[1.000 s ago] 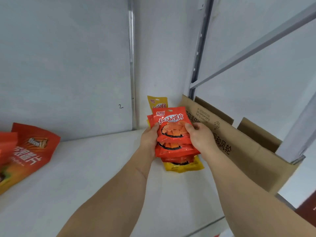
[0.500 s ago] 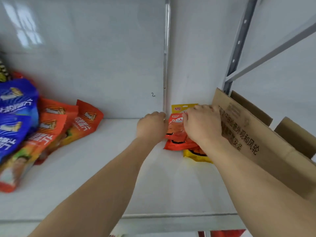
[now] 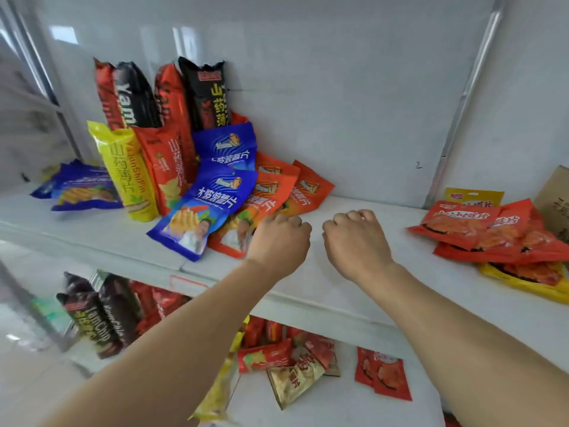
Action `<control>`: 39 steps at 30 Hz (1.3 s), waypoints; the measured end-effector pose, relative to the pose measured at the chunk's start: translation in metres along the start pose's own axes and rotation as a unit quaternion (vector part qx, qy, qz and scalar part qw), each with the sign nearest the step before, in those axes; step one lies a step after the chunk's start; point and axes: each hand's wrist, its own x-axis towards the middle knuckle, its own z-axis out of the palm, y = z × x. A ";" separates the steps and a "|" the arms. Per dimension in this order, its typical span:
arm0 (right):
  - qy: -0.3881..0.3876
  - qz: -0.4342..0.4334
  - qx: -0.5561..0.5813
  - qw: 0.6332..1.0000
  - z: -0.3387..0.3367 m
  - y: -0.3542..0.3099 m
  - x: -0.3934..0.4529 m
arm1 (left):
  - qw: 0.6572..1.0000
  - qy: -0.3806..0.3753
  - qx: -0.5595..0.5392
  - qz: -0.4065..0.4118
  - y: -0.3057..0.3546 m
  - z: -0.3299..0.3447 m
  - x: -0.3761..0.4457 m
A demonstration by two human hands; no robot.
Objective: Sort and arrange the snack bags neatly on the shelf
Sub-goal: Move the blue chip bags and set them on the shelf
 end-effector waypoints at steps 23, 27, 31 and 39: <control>0.025 -0.082 0.135 0.987 -0.052 -0.358 0.151 | 0.989 -0.010 0.098 -0.108 -0.368 -0.007 -0.166; 0.022 -0.081 0.200 0.976 -0.031 -0.409 0.202 | 0.983 -0.008 0.101 -0.152 -0.433 0.015 -0.153; 0.018 -0.045 0.259 0.965 -0.011 -0.442 0.262 | 0.976 -0.023 0.100 -0.193 -0.495 0.038 -0.132; -0.021 0.009 0.307 0.951 0.017 -0.492 0.360 | 0.964 -0.018 0.060 -0.260 -0.606 0.081 -0.099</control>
